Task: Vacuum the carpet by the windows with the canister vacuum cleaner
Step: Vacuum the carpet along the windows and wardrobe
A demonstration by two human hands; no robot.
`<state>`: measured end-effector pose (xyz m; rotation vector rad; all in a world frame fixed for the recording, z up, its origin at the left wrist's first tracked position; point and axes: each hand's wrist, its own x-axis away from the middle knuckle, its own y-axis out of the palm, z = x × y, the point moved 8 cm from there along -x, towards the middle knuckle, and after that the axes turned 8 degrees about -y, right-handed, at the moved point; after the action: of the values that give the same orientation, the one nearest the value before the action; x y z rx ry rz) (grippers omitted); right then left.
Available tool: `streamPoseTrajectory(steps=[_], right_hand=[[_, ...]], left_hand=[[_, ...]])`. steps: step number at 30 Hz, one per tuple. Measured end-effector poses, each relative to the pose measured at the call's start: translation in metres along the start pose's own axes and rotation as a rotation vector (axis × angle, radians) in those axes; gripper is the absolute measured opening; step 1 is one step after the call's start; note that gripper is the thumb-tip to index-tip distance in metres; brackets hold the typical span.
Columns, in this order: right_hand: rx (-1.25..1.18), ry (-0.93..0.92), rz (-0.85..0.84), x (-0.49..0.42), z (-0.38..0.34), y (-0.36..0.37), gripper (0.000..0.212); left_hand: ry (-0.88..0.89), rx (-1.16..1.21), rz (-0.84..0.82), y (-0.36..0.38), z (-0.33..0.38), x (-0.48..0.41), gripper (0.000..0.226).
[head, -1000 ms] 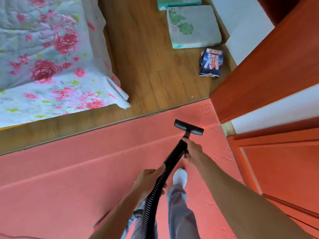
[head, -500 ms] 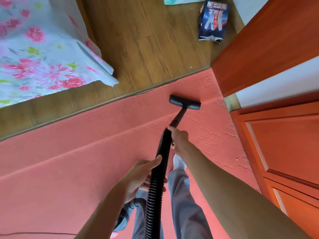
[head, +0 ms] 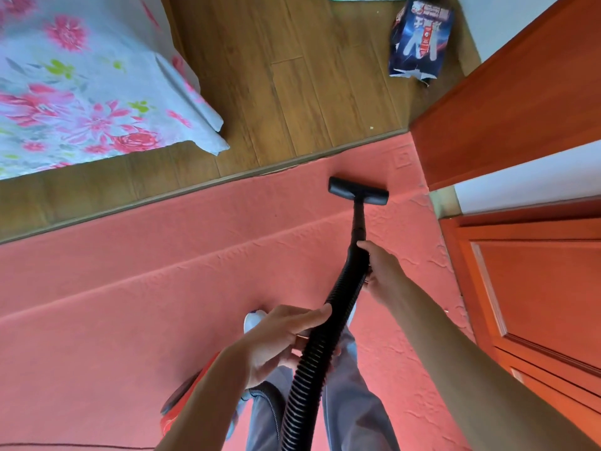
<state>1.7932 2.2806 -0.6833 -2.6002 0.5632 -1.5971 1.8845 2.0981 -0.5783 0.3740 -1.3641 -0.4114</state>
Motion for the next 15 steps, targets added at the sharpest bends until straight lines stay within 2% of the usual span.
streamPoseTrajectory(steps=[4,10,15], right_hand=[[-0.006,0.018,-0.032,-0.005,0.002,0.006,0.035],[-0.005,-0.002,-0.056,-0.034,-0.026,0.037,0.037],[0.009,-0.071,-0.042,-0.046,-0.048,0.051,0.034]], left_hand=[[0.021,0.012,0.012,-0.014,0.009,0.0,0.051],[0.089,0.028,0.187,-0.027,0.03,-0.027,0.051],[0.162,0.122,0.123,-0.019,0.043,-0.042,0.052]])
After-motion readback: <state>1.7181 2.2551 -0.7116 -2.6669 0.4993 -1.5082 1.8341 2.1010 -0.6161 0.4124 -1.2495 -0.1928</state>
